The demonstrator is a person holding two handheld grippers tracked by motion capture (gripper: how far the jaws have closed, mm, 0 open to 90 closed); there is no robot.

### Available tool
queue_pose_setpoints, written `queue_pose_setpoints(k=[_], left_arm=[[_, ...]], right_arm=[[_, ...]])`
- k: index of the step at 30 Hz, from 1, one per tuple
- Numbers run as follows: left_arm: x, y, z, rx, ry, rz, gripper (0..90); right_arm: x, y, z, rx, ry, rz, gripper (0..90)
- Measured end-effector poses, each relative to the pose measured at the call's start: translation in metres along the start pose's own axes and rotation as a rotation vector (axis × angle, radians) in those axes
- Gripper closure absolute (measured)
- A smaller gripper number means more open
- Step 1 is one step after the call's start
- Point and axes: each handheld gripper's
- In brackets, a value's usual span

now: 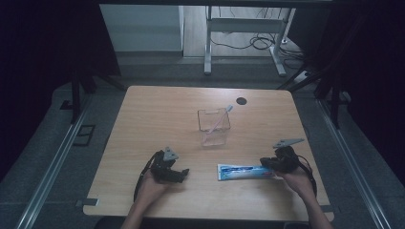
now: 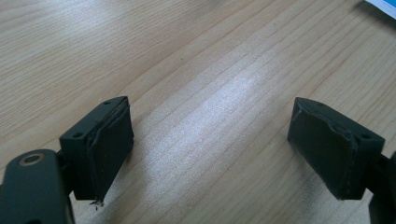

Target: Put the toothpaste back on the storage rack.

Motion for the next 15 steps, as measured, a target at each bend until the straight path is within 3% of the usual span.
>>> queue_pose_setpoints(k=[15], left_arm=[[0.000, 0.000, 0.000, -0.001, 0.000, -0.002, 14.1]], right_arm=[[0.008, -0.031, -0.019, -0.006, 0.005, 0.003, 86.0]])
Point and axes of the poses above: each handheld gripper's, and its own axes: z roughly forward along the jaws, y roughly out of its top, x roughly to its left, and after that the axes turned 15 degrees about -y, right-handed
